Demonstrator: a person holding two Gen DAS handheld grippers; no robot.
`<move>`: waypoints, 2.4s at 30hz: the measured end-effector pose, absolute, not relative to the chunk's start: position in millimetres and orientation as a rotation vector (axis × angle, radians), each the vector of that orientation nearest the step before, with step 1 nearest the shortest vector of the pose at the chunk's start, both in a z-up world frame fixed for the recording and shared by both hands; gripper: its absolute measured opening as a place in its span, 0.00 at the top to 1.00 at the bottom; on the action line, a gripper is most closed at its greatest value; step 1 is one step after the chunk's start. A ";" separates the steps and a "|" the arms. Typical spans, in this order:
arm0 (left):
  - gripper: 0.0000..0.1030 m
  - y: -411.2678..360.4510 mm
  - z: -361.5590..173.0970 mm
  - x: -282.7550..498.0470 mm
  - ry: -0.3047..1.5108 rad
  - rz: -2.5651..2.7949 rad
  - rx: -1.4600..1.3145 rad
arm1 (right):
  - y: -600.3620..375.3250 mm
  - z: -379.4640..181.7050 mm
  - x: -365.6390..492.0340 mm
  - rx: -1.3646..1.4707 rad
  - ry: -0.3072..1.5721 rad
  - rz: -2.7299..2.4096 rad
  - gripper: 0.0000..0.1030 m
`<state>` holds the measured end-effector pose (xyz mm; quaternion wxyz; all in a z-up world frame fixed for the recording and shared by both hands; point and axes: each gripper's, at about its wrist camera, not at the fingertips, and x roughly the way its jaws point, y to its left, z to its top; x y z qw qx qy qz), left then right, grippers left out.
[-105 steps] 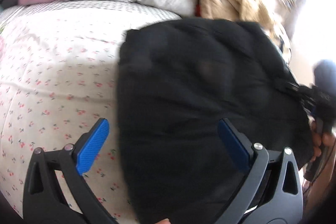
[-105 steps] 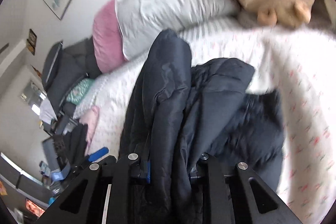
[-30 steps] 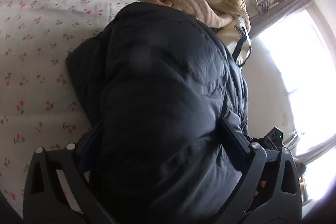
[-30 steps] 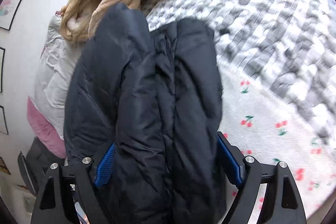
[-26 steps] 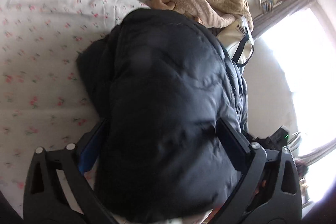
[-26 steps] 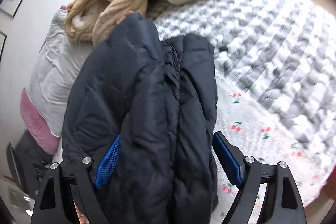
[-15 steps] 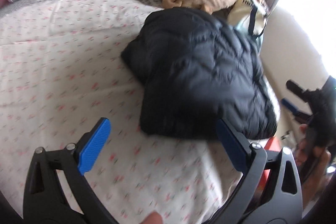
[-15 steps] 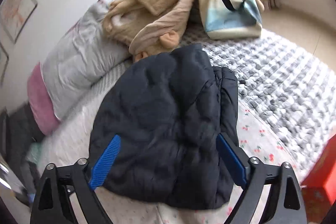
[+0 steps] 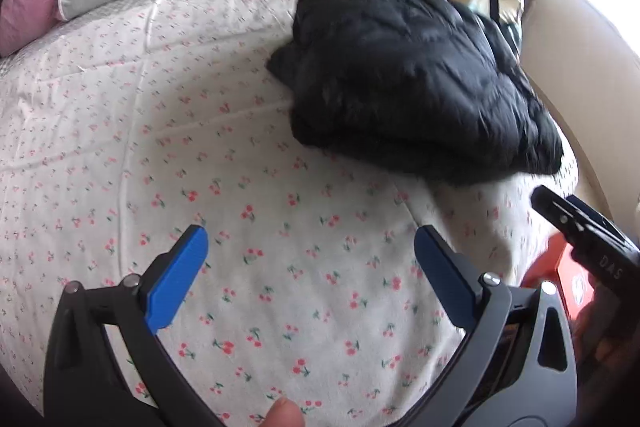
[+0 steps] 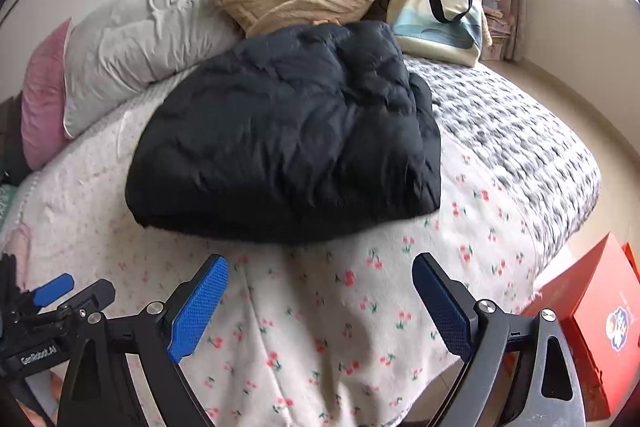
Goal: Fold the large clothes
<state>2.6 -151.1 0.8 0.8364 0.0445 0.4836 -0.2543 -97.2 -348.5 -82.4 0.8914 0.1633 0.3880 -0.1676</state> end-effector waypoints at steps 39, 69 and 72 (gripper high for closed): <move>0.01 -159.2 -15.6 -5.3 1.092 -0.551 0.094 | -335.3 -106.5 -83.5 0.326 0.924 -0.356 0.08; 0.01 -159.7 -15.2 -4.1 1.085 -0.547 0.086 | -339.0 -106.4 -85.7 0.334 0.924 -0.354 0.08; 0.01 -160.3 -15.1 -4.8 1.084 -0.549 0.086 | -339.3 -106.6 -85.6 0.334 0.923 -0.353 0.08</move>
